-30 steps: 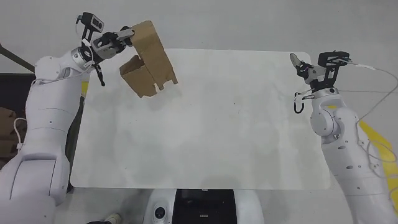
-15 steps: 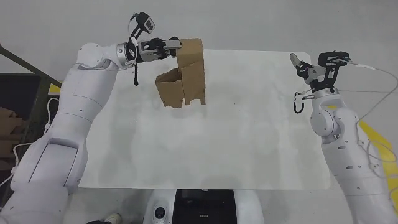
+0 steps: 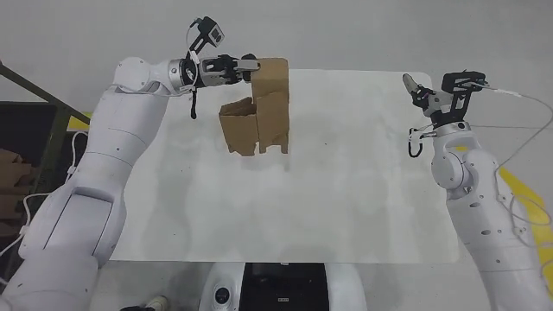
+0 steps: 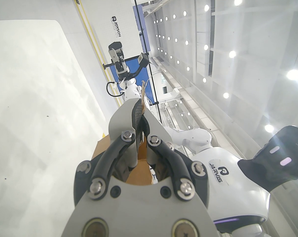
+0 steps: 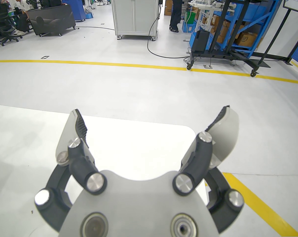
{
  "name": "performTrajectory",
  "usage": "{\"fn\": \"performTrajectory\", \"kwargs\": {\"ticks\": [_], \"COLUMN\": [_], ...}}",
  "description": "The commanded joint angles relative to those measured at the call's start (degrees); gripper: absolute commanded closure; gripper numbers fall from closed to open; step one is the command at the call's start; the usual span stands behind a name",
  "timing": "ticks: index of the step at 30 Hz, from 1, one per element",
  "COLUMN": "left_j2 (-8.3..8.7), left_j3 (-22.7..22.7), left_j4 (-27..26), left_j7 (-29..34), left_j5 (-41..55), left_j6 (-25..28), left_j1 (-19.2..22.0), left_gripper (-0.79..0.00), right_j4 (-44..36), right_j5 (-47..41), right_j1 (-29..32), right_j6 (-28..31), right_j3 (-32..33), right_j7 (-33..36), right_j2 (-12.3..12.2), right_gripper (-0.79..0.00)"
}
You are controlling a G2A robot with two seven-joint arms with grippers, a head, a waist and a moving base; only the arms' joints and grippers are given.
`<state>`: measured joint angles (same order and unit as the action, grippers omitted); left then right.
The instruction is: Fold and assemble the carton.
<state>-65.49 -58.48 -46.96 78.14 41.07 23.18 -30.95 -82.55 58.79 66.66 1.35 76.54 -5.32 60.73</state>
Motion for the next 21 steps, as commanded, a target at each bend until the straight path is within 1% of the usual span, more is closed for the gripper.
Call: {"fn": "performTrajectory", "kwargs": {"ticks": [1, 6, 8, 10, 12, 14, 17, 19, 21], "left_j2": [0.0, 0.0, 0.0, 0.06, 0.17, 0.13, -0.12, -0.42, -0.74], "left_j3": [0.0, 0.0, 0.0, 0.0, 0.1, 0.0, 0.3, 0.4, 0.7], "left_j4": [0.0, 0.0, 0.0, -0.4, -0.9, -0.6, 0.3, 1.0, 1.9], "left_j7": [0.0, 0.0, 0.0, -1.7, -3.1, -3.2, -2.8, -1.6, -0.3], "left_j5": [0.0, 0.0, 0.0, -1.0, -2.9, -3.0, -3.1, -1.6, -0.7], "left_j6": [0.0, 0.0, 0.0, -0.6, -0.6, -0.8, -0.7, -1.2, -1.5], "left_j1": [0.0, 0.0, 0.0, -0.7, -1.2, -1.3, -1.0, -0.7, -0.3], "left_gripper": [0.0, 0.0, 0.0, 0.0, 0.0, 0.0, 0.0, 0.0, 0.0], "right_j4": [0.0, 0.0, 0.1, 0.5, 1.3, 2.3, 3.8, 5.0, 6.0], "right_j5": [0.0, 0.0, -1.5, -1.4, -2.7, -5.2, -13.0, -19.0, -23.5], "right_j1": [0.0, 0.0, 0.3, -0.5, -1.6, -2.3, -2.8, -3.4, -4.1], "right_j6": [0.0, 0.0, 1.1, 4.4, 9.8, 13.9, 21.5, 27.2, 31.1], "right_j3": [0.0, 0.0, 0.0, 0.0, 0.0, 0.7, 1.0, 0.7, 0.0], "right_j7": [0.0, 0.0, 1.7, 7.9, 13.3, 16.5, 23.6, 30.7, 37.8], "right_j2": [0.0, 0.0, 0.1, -0.1, -0.4, -0.5, -0.6, -0.8, -0.9], "right_gripper": [-0.785, -0.785, -0.785, -0.785, -0.785, -0.785, -0.785, -0.785, -0.785]}}
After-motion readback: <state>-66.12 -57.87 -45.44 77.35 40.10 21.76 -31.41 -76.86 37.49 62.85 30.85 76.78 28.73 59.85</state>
